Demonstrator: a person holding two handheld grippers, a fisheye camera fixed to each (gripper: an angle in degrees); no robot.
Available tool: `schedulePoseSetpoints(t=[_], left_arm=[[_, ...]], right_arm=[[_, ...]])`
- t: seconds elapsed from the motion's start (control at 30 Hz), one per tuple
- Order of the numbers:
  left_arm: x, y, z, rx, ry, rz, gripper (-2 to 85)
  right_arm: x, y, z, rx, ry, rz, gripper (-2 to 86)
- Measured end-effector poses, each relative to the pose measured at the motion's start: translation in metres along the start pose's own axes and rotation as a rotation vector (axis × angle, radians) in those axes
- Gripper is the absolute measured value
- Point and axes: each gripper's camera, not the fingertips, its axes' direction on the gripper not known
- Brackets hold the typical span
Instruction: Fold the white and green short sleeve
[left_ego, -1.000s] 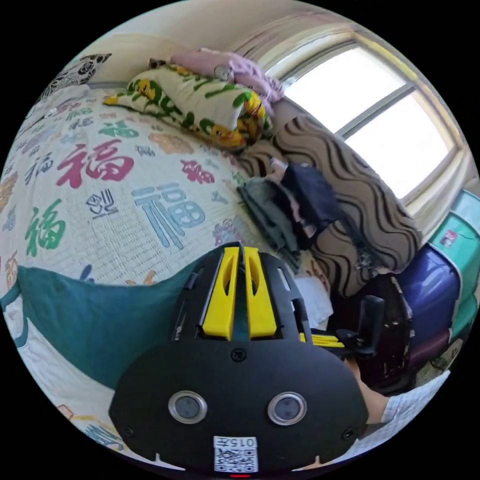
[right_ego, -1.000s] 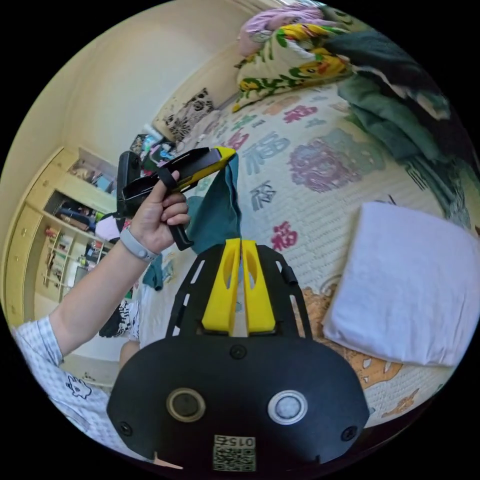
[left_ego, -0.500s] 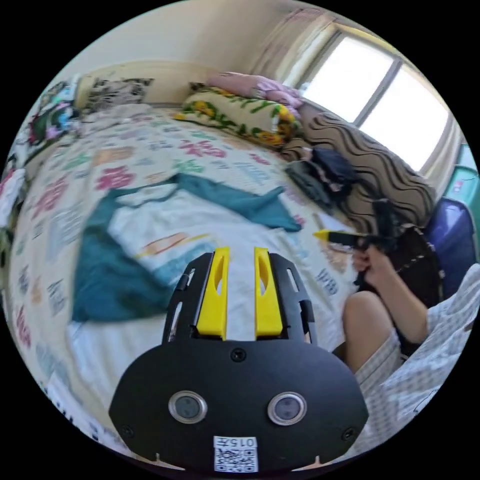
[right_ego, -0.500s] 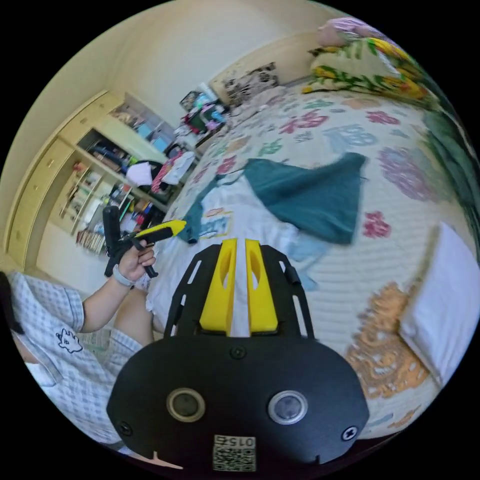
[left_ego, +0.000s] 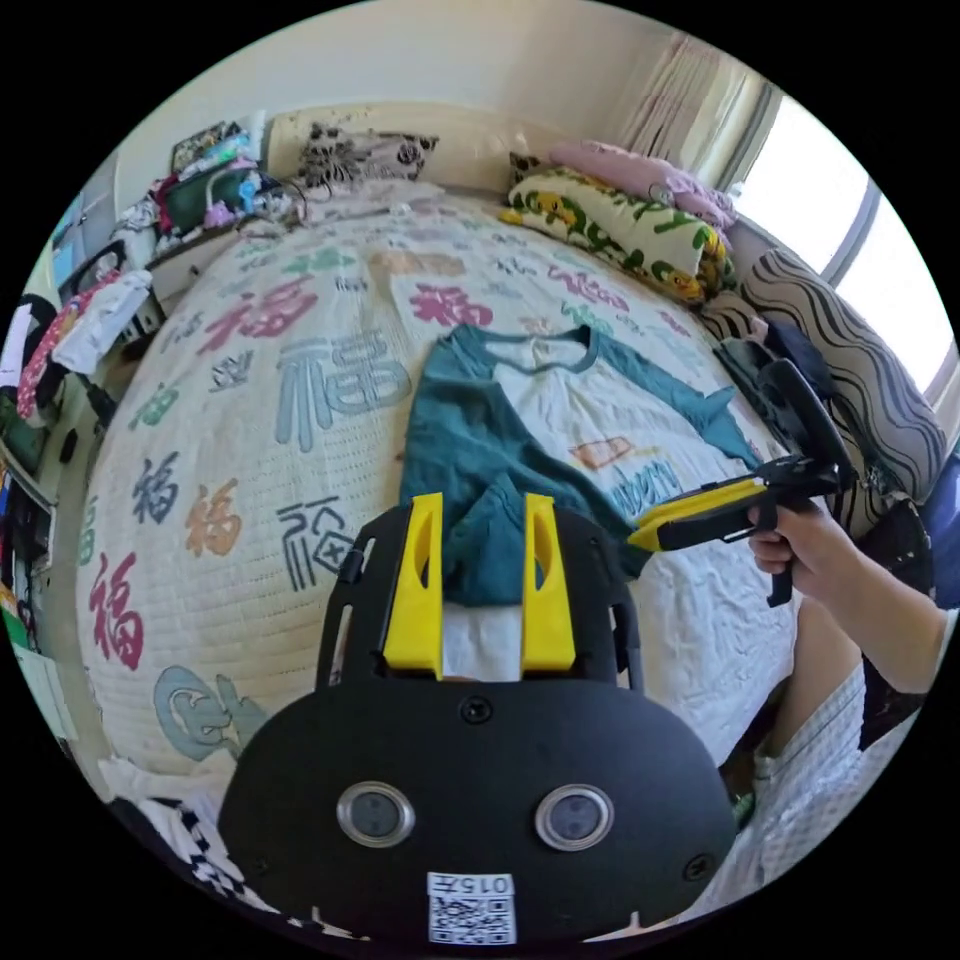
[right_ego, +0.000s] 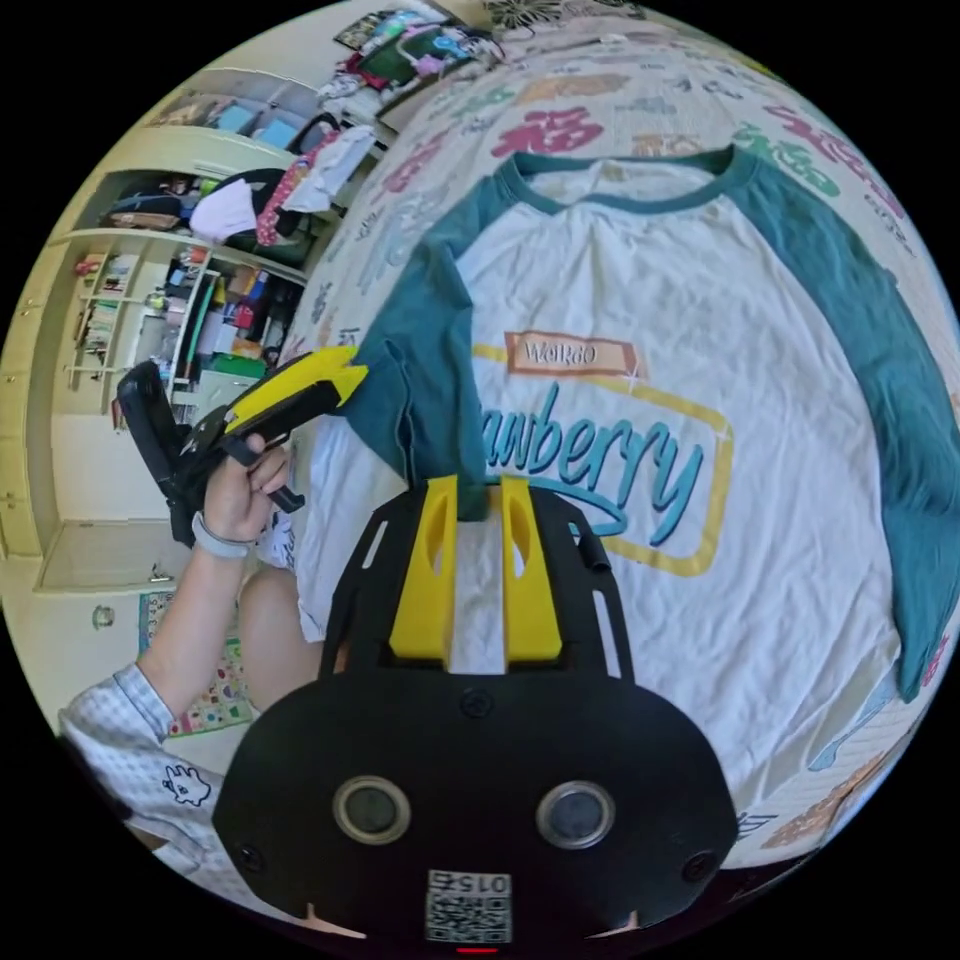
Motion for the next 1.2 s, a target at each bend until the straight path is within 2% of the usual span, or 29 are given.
schedulePoseSetpoints(t=[0.03, 0.1, 0.17, 0.27, 0.33, 0.47, 0.63, 0.77, 0.87, 0.93, 1.03, 1.1, 1.2], left_arm=[[-0.008, -0.001, 0.005, -0.055, 0.039, 0.003, 5.9], [-0.016, 0.006, -0.003, -0.053, 0.092, 0.02, 2.2], [-0.028, 0.018, -0.03, 0.023, 0.112, 0.002, 1.2], [-0.061, 0.049, -0.093, 0.232, 0.128, -0.106, 0.1], [-0.097, 0.078, -0.14, 0.38, 0.145, -0.245, -0.4], [-0.148, 0.12, -0.189, 0.521, 0.126, -0.457, -0.6], [-0.178, 0.141, -0.215, 0.511, -0.028, -0.547, -0.7], [-0.185, 0.136, -0.228, 0.505, -0.095, -0.548, -0.5], [-0.193, 0.133, -0.234, 0.462, -0.141, -0.583, 0.2], [-0.195, 0.131, -0.239, 0.424, -0.186, -0.604, 1.1], [-0.192, 0.128, -0.244, 0.384, -0.199, -0.61, 2.1], [-0.187, 0.126, -0.248, 0.374, -0.203, -0.606, 2.7], [-0.175, 0.122, -0.255, 0.366, -0.19, -0.579, 3.8]], right_arm=[[-0.002, -0.005, 0.012, -0.007, 0.022, 0.015, 2.4], [-0.007, -0.012, 0.026, -0.039, 0.02, 0.012, 0.3], [-0.019, -0.02, 0.034, -0.063, -0.02, -0.017, -0.5], [-0.056, -0.042, 0.033, -0.001, -0.024, -0.082, -0.8], [-0.096, -0.073, 0.034, 0.058, -0.058, -0.139, -0.8], [-0.17, -0.13, 0.058, 0.11, -0.043, -0.233, -0.6], [-0.278, -0.198, 0.152, 0.096, 0.179, -0.352, -0.3], [-0.332, -0.213, 0.205, 0.093, 0.255, -0.425, 0.1], [-0.372, -0.211, 0.246, 0.039, 0.388, -0.527, 1.5], [-0.394, -0.204, 0.271, -0.008, 0.592, -0.588, 3.6], [-0.415, -0.191, 0.275, 0.067, 0.782, -0.643, 5.3], [-0.423, -0.185, 0.268, 0.076, 0.771, -0.644, 5.4], [-0.422, -0.163, 0.245, 0.072, 0.648, -0.657, 5.0]])
